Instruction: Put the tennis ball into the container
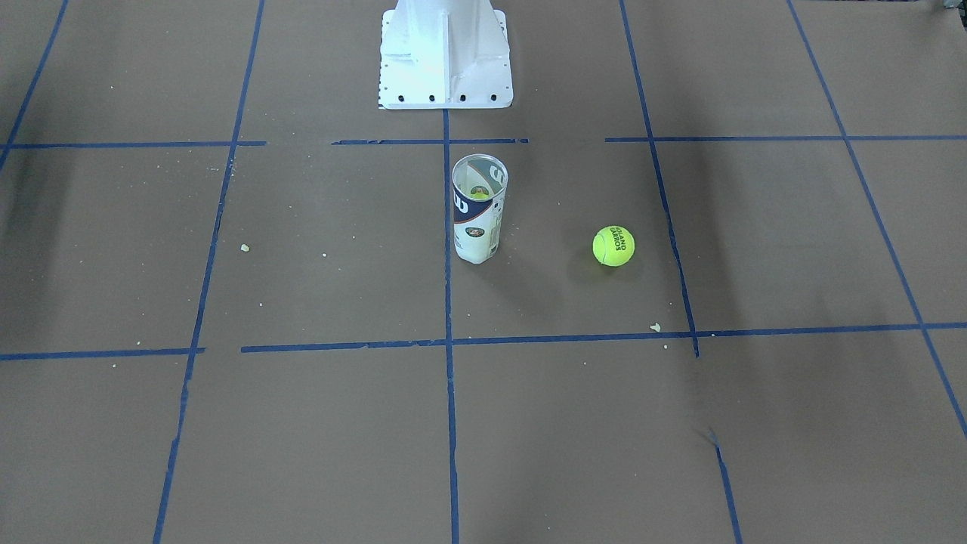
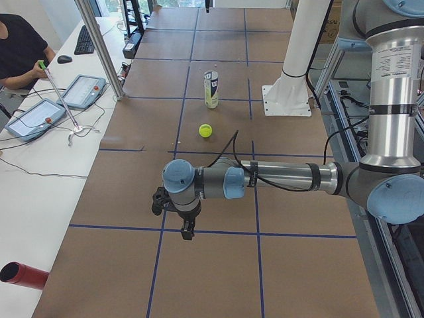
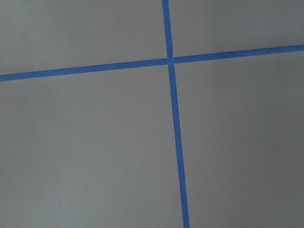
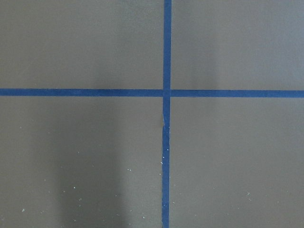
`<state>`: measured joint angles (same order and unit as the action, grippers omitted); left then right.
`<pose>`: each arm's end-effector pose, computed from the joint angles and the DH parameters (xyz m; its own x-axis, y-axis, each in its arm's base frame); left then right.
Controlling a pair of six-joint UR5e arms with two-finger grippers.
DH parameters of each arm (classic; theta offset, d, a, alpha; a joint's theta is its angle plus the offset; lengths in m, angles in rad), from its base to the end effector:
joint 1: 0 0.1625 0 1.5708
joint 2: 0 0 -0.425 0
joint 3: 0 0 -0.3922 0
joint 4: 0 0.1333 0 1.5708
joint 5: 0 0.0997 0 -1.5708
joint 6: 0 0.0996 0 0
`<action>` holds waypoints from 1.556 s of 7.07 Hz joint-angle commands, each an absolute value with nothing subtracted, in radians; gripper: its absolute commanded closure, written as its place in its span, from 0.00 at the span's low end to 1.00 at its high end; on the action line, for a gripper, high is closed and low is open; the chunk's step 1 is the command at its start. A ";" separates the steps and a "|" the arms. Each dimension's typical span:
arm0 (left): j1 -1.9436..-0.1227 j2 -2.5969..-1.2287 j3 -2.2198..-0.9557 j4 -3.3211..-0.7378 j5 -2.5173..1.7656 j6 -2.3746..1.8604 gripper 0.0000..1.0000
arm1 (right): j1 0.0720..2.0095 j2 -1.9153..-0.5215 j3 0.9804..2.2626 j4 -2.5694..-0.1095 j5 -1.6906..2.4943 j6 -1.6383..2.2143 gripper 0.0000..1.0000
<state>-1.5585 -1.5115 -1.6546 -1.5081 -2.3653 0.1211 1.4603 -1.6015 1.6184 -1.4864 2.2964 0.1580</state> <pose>-0.0565 -0.4646 0.6507 0.6943 0.1022 -0.7124 -0.0969 0.9941 0.0482 0.0132 -0.4903 0.6447 0.7442 0.0082 0.6679 -0.0075 1.0000 -0.0040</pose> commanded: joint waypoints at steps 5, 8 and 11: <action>-1.559 -1.560 -1.667 -1.506 -2.361 0.107 0.00 | 1.460 -1.601 1.618 -1.486 2.296 0.158 0.00; -1.554 -1.627 -1.774 -1.471 -2.293 -0.110 0.00 | 1.460 -1.601 1.618 -1.486 2.296 0.158 0.00; -1.422 -1.692 -1.855 -1.443 -2.293 -0.383 0.00 | 1.460 -1.601 1.618 -1.486 2.296 0.158 0.00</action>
<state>-1.4759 -1.6557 -1.8370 -1.4475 -2.2939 -0.2774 1.4603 -1.6015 1.6184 -1.4864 2.2964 0.1580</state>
